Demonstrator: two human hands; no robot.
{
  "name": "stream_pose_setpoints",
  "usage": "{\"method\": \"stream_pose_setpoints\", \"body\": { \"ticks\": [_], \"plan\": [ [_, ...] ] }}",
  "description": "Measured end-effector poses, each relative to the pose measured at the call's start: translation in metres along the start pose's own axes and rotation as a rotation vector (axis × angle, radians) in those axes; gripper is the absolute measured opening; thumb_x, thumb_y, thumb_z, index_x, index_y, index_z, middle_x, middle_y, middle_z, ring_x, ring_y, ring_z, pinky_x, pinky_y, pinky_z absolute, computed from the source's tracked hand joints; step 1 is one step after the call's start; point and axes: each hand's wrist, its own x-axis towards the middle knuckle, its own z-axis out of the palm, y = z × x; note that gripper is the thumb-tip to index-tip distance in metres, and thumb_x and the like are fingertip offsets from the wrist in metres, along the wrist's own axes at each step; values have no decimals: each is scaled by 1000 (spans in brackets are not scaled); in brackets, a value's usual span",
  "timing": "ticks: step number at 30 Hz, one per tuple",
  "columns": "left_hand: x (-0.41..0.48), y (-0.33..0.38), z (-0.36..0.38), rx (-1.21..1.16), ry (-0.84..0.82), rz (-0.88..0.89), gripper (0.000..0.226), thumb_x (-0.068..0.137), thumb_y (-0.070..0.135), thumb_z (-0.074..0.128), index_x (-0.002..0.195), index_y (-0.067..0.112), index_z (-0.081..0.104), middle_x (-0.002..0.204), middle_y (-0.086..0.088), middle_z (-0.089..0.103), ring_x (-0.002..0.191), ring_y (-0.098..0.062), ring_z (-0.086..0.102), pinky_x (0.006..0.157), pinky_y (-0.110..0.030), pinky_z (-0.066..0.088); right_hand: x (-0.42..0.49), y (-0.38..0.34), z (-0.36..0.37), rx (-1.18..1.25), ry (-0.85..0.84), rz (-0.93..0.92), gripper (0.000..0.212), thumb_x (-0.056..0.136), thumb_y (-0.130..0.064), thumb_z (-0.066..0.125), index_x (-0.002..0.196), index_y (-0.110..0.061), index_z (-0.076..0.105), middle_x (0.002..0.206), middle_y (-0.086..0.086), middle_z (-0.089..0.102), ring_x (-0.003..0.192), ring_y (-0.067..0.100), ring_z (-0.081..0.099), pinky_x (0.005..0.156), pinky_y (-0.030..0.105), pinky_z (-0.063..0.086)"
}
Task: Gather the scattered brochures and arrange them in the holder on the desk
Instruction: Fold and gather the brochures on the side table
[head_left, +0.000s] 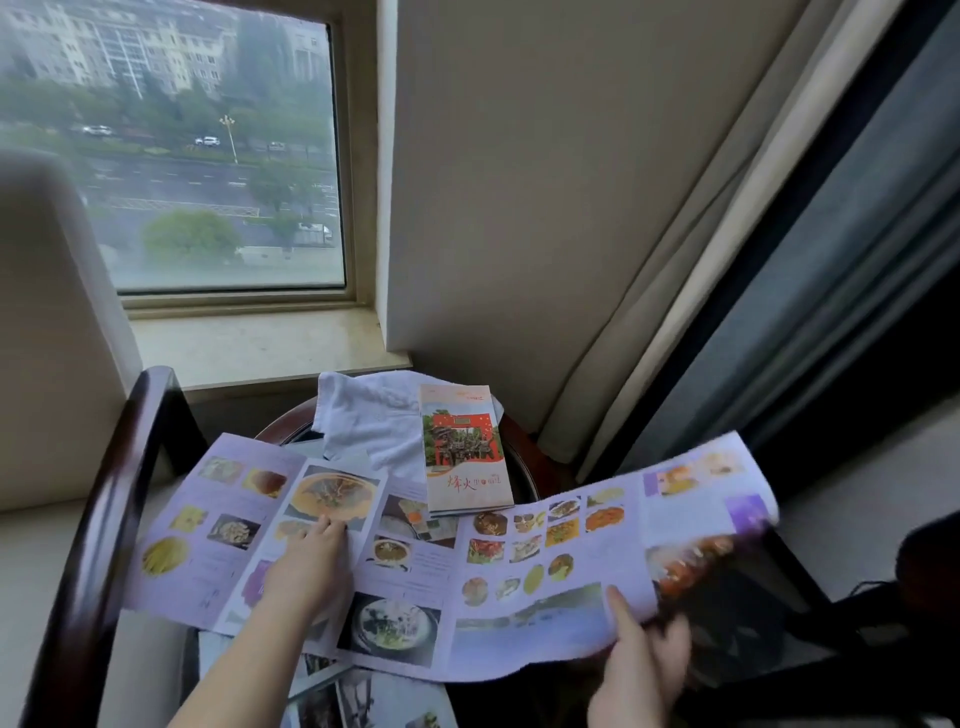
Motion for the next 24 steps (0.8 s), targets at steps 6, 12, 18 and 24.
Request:
{"method": "stream_pose_setpoints", "body": {
  "ticks": [6,12,18,24],
  "plan": [
    [11,-18,12,-85,33,-9,44,95,13,39,138,19,41,151,-2,36,130,-25,45,94,-37,48,-53,66,16,-679,-412,-589,93,73,4,69,135,-57,36,128,-13,59,112,4,56,90,26,46],
    [11,-33,15,-149,93,-11,52,86,8,46,135,27,47,139,1,52,121,-18,54,88,-30,50,-60,104,15,-1594,-716,-459,87,71,-40,57,143,-53,12,144,-25,32,142,7,21,117,47,4],
    [11,-34,15,-89,44,-33,45,92,13,41,136,21,45,145,0,46,129,-18,47,98,-31,43,-31,96,4,-1246,-294,-377,45,78,-40,68,120,-30,58,129,0,54,126,23,44,103,43,36],
    [6,-22,13,-129,96,-62,37,96,32,43,127,16,56,135,-5,55,123,-21,52,97,-32,45,23,73,9,-1020,-268,155,74,75,-30,79,136,-8,44,137,19,44,123,36,48,100,45,42]
  ]
}}
